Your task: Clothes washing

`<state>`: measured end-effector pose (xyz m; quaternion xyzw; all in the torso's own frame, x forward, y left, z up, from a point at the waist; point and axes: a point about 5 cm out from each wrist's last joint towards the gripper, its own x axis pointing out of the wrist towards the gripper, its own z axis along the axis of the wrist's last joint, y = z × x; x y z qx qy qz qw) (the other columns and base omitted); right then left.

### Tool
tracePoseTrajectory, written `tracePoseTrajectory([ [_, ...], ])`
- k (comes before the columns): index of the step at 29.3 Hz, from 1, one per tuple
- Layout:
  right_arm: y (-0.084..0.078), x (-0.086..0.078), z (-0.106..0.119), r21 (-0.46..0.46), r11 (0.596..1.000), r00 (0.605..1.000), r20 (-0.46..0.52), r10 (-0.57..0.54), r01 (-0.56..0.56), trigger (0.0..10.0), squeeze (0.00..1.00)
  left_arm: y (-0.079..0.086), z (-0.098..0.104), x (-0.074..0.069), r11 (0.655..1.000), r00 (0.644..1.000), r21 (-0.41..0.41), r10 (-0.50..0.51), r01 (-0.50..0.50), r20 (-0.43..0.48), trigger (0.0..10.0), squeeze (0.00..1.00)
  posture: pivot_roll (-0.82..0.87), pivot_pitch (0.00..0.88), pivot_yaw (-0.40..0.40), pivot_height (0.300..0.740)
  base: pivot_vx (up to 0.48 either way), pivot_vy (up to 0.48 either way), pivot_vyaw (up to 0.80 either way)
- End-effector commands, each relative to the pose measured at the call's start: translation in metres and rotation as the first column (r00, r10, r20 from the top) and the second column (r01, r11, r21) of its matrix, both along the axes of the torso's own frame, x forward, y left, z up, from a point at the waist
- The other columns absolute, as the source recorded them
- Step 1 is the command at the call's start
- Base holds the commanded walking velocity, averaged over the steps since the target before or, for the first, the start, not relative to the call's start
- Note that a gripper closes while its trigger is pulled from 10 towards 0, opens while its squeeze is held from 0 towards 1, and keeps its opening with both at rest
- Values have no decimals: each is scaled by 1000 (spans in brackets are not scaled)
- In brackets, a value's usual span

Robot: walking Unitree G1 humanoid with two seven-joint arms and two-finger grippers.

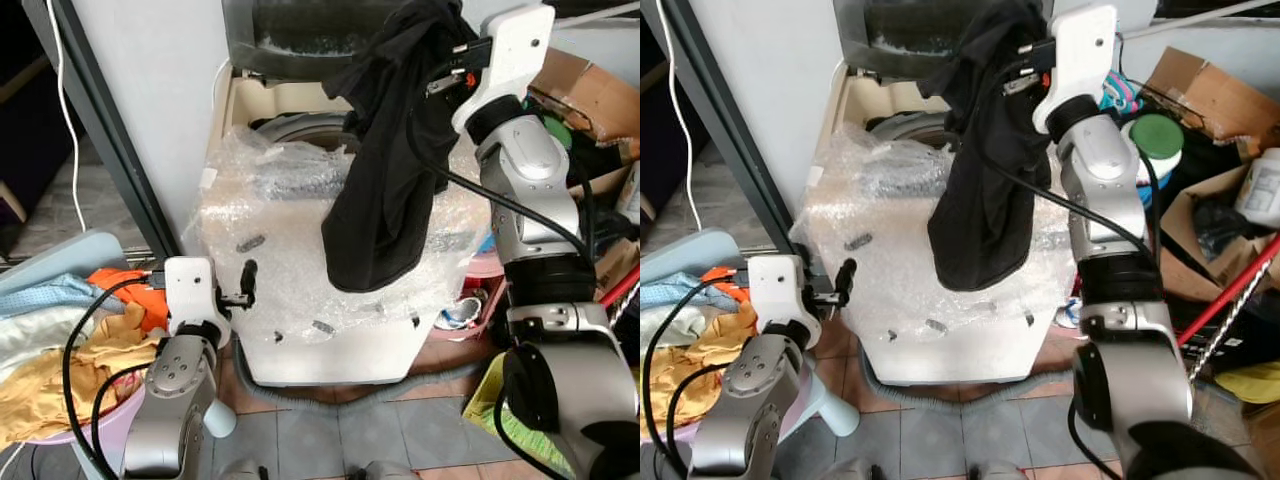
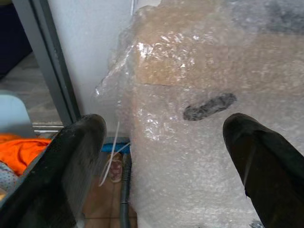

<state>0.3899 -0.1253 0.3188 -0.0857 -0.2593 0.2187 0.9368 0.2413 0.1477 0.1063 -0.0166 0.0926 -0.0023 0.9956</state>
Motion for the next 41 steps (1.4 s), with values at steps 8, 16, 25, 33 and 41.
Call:
tracePoseTrajectory([
  [8,18,-11,67,-40,999,951,307,29,-17,10000,0,-3,-2,-1,1000,1000,-3,8,-8,-19,10000,0,32,0,-38,740,35,0,0],
  [16,-15,11,59,-17,957,936,212,-280,290,10000,0,-6,-5,0,1000,999,-8,11,-11,-32,10000,0,20,0,-52,740,0,0,0],
  [25,-33,31,-77,-198,954,875,-389,-289,226,10000,0,-9,-5,-2,1000,999,-18,10,-11,-38,10000,0,21,13,-57,740,0,0,0],
  [33,-14,10,-77,-77,994,954,-293,55,-81,10000,1000,-9,-6,-6,1000,999,-14,7,-8,-47,10000,0,12,29,-54,740,0,0,0],
  [41,-7,-41,-84,-97,984,982,-128,138,-151,10000,1000,-9,-8,-9,1000,998,-27,11,-13,-63,10000,0,-12,39,-57,740,0,0,0],
])
